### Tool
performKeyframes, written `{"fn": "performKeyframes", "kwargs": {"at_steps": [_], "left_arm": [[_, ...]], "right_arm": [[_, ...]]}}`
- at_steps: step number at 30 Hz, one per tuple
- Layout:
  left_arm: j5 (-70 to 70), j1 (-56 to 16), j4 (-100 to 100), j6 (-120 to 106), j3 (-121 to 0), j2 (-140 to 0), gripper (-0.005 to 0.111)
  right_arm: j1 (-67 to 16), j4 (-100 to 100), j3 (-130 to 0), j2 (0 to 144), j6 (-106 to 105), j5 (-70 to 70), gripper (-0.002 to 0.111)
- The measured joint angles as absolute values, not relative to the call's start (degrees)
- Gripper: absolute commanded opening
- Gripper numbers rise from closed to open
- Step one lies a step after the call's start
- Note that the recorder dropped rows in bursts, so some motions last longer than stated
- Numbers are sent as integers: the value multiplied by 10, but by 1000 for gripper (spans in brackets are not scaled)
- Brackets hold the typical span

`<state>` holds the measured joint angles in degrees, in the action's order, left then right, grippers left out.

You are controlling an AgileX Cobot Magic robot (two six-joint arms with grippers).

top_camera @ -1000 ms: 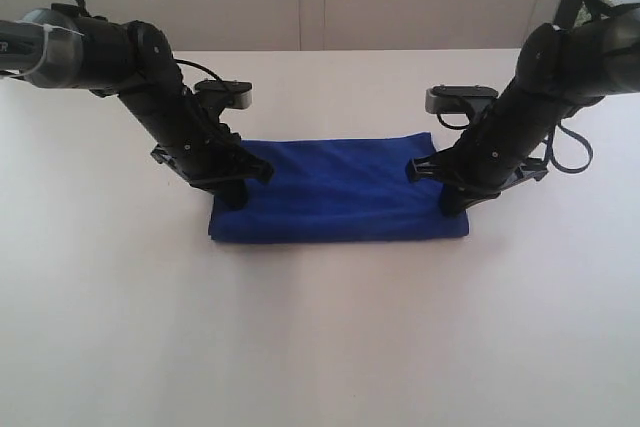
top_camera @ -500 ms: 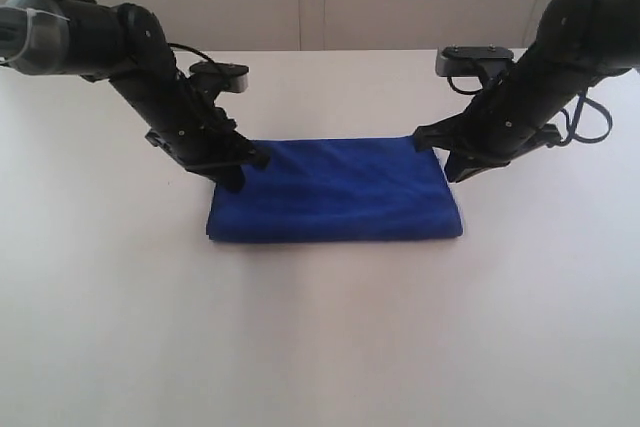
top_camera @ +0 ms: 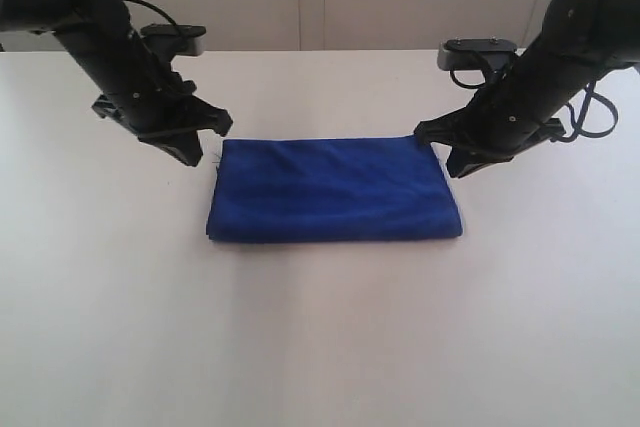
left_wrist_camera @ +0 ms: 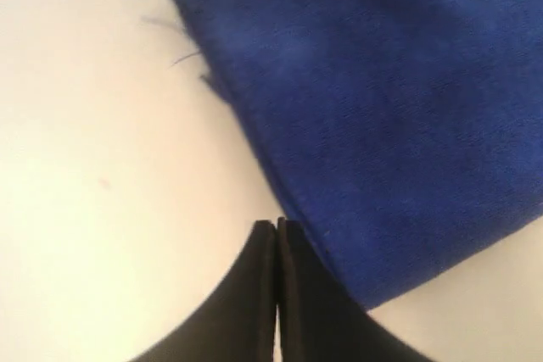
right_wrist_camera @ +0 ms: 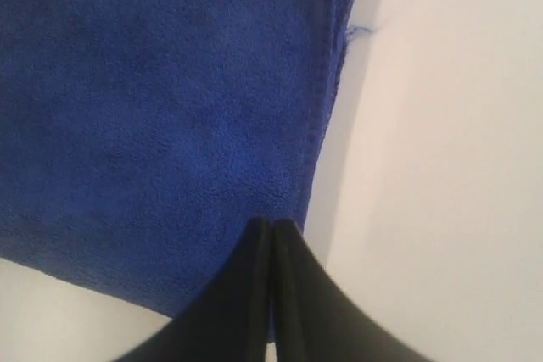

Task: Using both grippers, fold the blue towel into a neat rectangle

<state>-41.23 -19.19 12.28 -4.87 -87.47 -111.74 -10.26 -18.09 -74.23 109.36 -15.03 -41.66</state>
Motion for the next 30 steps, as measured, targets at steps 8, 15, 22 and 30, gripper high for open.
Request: {"fn": "performKeyframes", "kwargs": {"at_steps": [8,15,22,30], "left_arm": [[-458,-158,119,-33,-868,-1117,0],[-456,-158,123,-32,-842,-1117,0],[-460,-158,124,-26,-823,-1117,0],[-466,-158,114,-22,-793,-1051,0]], "right_arm": [[-103,-175,-741,1094,-150,-382,0],[-103,-174,-729,1094,-150,-376,0],[-103,-167,-728,1092,-140,-392,0],[-103,-142,-728,1029,-130,-453,0]]}}
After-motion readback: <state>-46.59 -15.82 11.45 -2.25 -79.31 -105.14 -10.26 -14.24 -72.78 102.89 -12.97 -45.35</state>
